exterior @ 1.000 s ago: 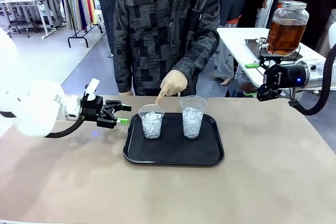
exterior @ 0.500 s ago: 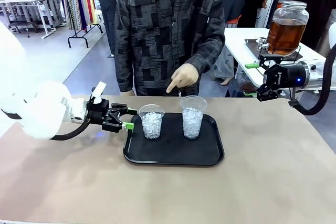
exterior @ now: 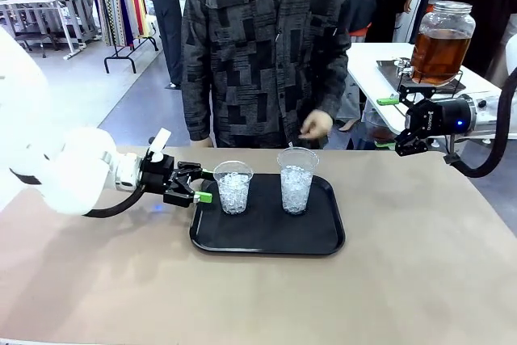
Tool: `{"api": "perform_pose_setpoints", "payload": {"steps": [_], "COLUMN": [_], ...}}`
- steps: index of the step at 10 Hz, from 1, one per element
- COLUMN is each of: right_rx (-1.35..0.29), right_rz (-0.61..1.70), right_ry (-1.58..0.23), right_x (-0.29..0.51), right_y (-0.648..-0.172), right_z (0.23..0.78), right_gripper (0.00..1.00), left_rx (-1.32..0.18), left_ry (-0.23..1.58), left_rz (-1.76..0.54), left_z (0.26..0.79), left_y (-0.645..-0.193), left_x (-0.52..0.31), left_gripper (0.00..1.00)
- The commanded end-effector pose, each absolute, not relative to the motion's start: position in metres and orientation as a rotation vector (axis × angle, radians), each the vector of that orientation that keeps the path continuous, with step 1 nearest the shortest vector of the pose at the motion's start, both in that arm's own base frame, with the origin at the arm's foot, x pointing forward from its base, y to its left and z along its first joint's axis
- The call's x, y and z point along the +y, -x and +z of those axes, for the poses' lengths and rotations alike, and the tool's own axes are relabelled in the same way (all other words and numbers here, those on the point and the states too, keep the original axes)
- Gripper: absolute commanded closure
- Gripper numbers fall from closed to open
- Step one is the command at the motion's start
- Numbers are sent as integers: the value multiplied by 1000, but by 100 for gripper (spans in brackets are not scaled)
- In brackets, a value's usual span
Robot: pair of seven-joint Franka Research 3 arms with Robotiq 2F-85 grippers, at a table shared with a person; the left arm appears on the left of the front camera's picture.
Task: Pour the drink into the iced cup.
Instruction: Pick up the iced cup indicated by the human and present it to them.
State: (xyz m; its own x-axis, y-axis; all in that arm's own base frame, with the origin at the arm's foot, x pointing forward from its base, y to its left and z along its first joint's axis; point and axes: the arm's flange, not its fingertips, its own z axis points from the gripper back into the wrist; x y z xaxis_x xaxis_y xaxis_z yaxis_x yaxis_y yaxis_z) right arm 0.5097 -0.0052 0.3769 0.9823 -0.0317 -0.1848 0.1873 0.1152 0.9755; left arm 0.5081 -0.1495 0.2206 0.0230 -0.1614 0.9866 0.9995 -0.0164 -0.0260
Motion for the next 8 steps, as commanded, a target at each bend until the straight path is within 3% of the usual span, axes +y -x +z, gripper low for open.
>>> {"api": "perform_pose_setpoints", "payload": {"steps": [1, 8], "right_rx": [122, 122], "right_rz": [-162, -162], "right_ry": [-1445, -1445], "right_x": [-5, -5], "right_y": [-511, -511], "right_z": [378, 378], "right_gripper": [0, 0], "left_rx": [-1098, -1141], "left_ry": [1089, 1074], "left_rz": [-1267, -1267], "left_z": [217, 214], "left_y": [-513, -512], "left_x": [-160, -171], "left_gripper": [0, 0]}}
